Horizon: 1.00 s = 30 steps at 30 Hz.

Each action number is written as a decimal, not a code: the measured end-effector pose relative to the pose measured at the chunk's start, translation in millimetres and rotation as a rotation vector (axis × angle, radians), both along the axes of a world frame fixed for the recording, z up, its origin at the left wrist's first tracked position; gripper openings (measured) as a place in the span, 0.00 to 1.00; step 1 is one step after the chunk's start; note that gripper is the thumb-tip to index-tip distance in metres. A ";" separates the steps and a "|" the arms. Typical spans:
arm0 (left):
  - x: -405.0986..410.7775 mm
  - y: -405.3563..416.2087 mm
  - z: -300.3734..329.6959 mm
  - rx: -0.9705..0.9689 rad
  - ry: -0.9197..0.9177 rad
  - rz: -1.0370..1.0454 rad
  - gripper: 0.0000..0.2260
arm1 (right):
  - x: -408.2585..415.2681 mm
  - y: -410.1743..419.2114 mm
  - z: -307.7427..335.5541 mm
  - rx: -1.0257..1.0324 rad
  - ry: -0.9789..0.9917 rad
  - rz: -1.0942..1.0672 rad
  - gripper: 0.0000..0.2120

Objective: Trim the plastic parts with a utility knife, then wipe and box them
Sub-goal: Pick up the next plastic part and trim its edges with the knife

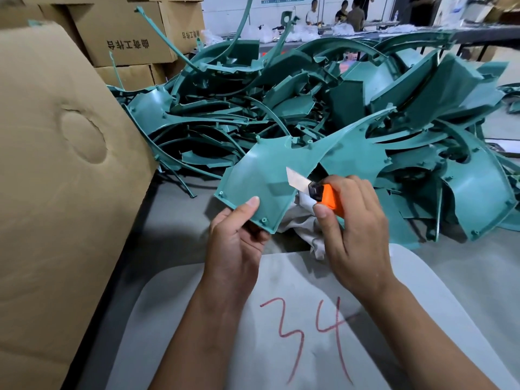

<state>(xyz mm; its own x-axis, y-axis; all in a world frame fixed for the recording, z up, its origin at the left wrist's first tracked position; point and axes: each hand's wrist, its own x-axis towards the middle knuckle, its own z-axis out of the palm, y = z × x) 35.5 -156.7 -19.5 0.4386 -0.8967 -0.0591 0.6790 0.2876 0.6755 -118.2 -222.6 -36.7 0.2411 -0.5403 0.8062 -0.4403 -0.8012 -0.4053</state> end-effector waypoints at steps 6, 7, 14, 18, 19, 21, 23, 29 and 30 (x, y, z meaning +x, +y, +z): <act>-3.4 1.3 2.6 0.030 0.024 -0.019 0.13 | 0.9 1.1 -0.8 -0.022 -0.020 -0.016 0.16; -3.4 1.2 3.1 0.039 0.029 -0.019 0.14 | 0.5 1.0 -0.8 -0.020 -0.028 -0.016 0.16; -2.5 0.7 3.5 0.051 0.046 -0.023 0.14 | -1.0 -0.7 -0.7 -0.019 -0.028 -0.011 0.16; -2.0 1.2 2.4 0.050 0.043 -0.035 0.15 | -0.8 -1.7 -1.4 -0.019 -0.016 -0.024 0.15; -1.9 1.2 2.3 0.054 0.043 -0.040 0.15 | -1.0 -2.0 -1.4 -0.020 -0.015 -0.027 0.15; -1.7 1.1 1.9 0.058 0.048 -0.048 0.15 | -1.3 -2.5 -1.6 -0.024 -0.019 -0.035 0.15; -1.8 0.8 2.0 0.059 0.054 -0.058 0.15 | -1.7 -3.0 -1.5 -0.033 -0.021 -0.042 0.15; -2.2 -0.5 1.2 0.072 0.074 -0.063 0.15 | -3.9 -5.8 -2.3 -0.053 -0.014 -0.064 0.13; -2.3 -0.6 0.8 0.074 0.079 -0.063 0.15 | -4.0 -6.3 -2.6 -0.057 -0.010 -0.071 0.13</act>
